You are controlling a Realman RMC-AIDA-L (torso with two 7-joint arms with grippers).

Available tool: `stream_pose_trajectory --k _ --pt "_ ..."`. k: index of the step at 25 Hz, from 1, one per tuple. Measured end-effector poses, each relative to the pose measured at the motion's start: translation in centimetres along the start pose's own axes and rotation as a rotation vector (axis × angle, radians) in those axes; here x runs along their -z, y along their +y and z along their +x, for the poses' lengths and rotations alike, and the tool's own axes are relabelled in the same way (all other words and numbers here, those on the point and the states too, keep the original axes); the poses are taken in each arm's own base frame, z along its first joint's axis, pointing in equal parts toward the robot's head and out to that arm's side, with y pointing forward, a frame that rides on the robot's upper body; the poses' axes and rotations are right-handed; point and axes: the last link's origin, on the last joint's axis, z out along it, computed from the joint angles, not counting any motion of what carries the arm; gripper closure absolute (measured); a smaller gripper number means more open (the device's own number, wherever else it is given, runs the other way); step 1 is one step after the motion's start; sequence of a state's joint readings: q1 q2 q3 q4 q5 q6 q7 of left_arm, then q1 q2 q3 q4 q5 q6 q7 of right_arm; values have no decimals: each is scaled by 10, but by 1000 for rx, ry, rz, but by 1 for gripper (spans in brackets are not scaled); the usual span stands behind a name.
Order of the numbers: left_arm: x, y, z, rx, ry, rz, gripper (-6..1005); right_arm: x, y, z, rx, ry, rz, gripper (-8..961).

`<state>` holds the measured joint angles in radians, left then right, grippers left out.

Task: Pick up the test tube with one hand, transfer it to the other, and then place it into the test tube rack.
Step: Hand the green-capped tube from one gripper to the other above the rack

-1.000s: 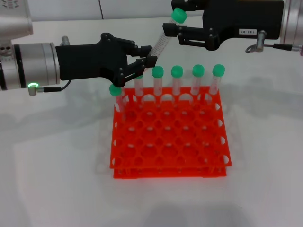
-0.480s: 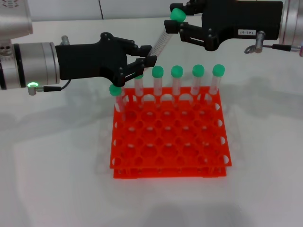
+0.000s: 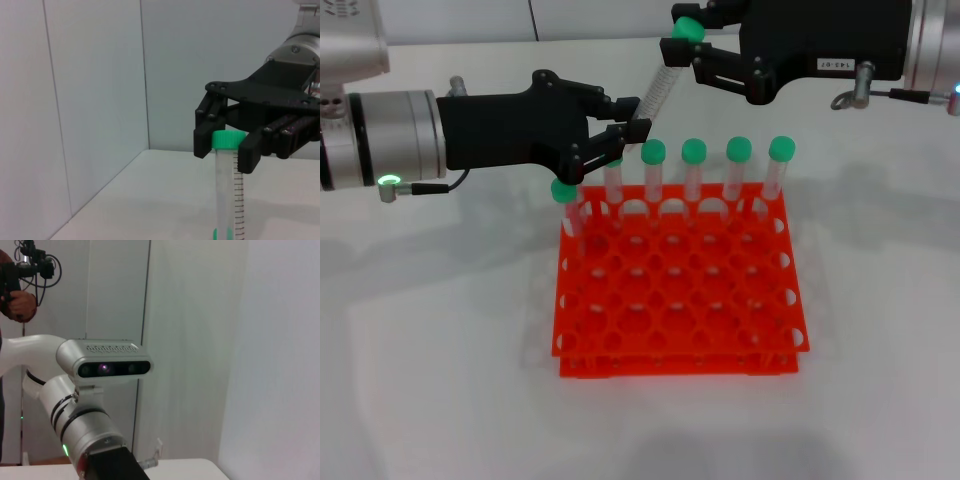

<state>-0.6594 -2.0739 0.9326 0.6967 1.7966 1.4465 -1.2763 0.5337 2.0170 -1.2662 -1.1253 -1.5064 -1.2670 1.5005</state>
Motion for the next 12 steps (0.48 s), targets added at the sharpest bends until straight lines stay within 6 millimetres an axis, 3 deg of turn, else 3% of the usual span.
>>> stream_pose_trajectory --k 12 --pt "-2 1 0 -2 -3 -9 809 -5 1 -4 10 -6 -15 672"
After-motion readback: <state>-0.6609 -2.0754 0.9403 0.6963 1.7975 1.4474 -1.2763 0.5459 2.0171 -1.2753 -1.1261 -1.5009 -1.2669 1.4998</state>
